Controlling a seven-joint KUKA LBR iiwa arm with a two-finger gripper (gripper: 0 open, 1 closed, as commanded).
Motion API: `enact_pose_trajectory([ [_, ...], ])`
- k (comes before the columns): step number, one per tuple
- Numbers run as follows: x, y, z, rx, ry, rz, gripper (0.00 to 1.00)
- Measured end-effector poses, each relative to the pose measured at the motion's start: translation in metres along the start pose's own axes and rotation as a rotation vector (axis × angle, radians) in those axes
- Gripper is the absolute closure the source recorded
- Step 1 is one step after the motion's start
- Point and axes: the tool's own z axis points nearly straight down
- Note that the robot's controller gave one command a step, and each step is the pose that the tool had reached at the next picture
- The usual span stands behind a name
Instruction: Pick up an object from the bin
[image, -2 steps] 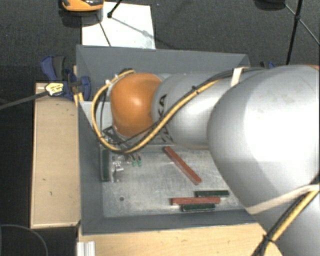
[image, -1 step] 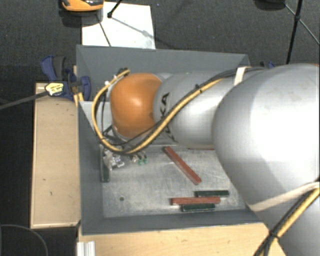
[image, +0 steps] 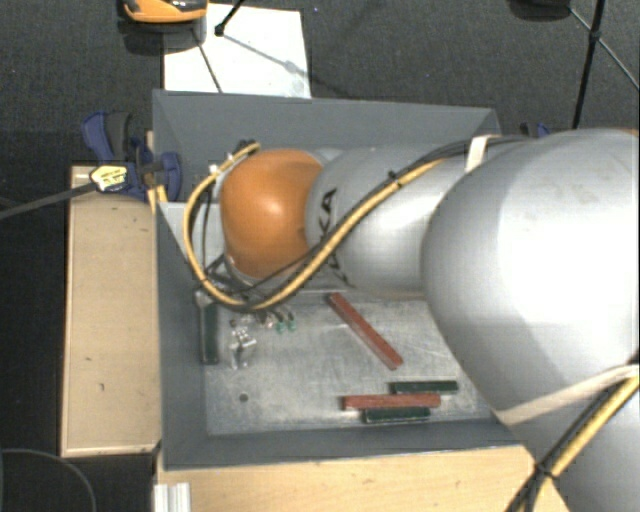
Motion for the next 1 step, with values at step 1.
enact_pose_trajectory([
  [1,-0.0001,0.0001,0.0,0.0,0.0,0.002,0.0],
])
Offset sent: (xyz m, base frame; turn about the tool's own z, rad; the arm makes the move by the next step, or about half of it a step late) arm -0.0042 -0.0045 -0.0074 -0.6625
